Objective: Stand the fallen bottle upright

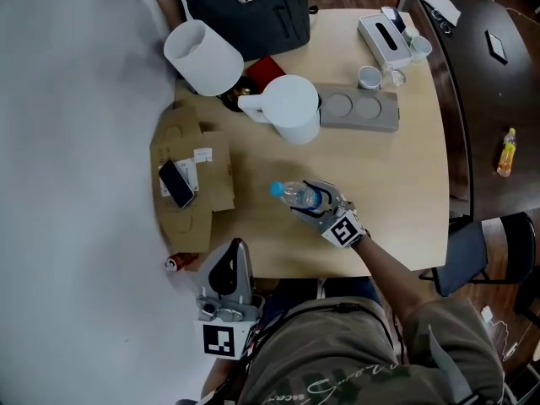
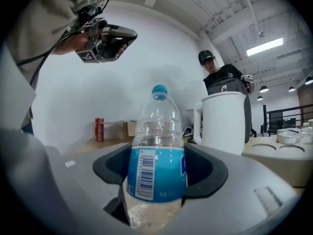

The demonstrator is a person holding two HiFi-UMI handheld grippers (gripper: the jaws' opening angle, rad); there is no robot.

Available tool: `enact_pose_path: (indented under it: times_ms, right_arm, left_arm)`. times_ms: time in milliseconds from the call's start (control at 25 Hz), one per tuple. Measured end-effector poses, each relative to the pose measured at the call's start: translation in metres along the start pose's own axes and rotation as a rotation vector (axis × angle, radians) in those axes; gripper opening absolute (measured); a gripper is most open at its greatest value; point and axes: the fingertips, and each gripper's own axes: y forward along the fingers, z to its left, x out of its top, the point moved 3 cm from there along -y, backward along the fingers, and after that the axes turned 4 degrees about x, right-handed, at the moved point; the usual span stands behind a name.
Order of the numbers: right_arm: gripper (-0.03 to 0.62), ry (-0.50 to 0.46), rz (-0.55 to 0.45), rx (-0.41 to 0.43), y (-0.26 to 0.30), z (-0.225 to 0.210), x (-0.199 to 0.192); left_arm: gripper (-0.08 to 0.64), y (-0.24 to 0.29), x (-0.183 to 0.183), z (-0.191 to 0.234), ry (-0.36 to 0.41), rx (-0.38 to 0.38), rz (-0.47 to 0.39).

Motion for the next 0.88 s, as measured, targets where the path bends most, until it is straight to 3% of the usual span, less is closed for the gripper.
enact_pose_path:
  times_ms: [320, 480, 760, 880]
  right_arm:
    - [0.308, 0.069, -0.183, 0.014, 0.014, -0.011, 0.011]
    - [0.308, 0.041, -0.222, 0.029, 0.028, -0.007, 0.008]
    - [0.321, 0.021, -0.188, 0.116, 0.035, 0.005, 0.000]
    - [0.357, 0.028, -0.150, 0.140, 0.033, 0.009, -0.006]
  left_arm:
    - [0.005, -0.007, -0.017, -0.005, 0.007, 0.031, 0.065]
    - [0.005, -0.004, -0.022, -0.011, 0.038, 0.023, 0.100]
    - [0.005, -0.005, -0.038, -0.013, 0.046, 0.028, 0.150]
    - [0.005, -0.007, -0.041, -0.012, 0.029, 0.019, 0.152]
